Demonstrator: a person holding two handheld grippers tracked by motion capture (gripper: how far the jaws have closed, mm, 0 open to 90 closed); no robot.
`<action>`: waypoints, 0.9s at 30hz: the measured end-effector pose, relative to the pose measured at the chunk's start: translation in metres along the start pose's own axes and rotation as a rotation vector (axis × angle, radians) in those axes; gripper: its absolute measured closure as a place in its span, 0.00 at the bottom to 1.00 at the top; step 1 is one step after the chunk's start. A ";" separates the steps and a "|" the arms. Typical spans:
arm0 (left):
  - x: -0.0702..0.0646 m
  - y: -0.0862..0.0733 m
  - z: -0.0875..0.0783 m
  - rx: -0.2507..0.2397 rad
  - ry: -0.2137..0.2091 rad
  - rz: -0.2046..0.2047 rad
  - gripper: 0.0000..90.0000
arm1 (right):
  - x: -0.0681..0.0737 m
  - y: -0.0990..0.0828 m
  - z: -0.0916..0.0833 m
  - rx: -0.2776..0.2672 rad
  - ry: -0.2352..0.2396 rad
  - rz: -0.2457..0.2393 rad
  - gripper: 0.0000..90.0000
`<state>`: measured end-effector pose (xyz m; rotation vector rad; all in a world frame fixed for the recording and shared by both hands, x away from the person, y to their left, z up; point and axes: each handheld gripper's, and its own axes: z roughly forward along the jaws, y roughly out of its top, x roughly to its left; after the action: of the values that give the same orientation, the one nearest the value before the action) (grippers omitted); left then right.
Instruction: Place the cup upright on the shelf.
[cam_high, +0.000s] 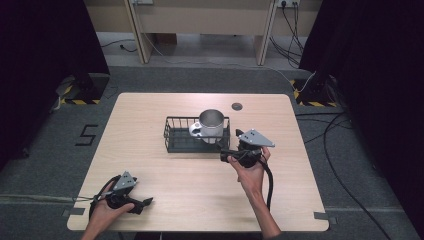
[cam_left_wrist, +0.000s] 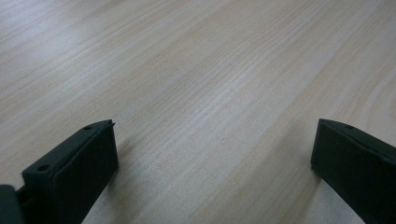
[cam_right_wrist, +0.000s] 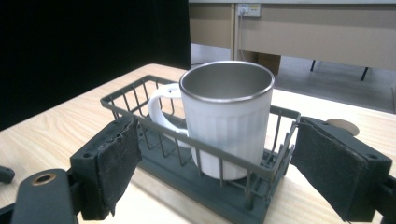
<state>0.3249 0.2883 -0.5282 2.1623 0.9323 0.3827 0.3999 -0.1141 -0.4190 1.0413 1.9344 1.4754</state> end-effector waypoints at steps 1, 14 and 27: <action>0.000 0.000 0.000 0.000 0.000 0.000 0.00 | 0.000 -0.002 -0.001 0.006 -0.001 0.003 0.17; 0.000 0.000 0.000 0.000 0.001 0.000 0.00 | 0.002 -0.021 -0.014 0.035 0.011 0.002 0.17; 0.000 0.000 0.000 0.000 0.001 0.000 0.00 | 0.008 -0.041 -0.024 0.062 0.026 -0.010 0.17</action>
<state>0.3248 0.2883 -0.5283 2.1619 0.9329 0.3839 0.3656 -0.1273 -0.4506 1.0425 2.0122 1.4384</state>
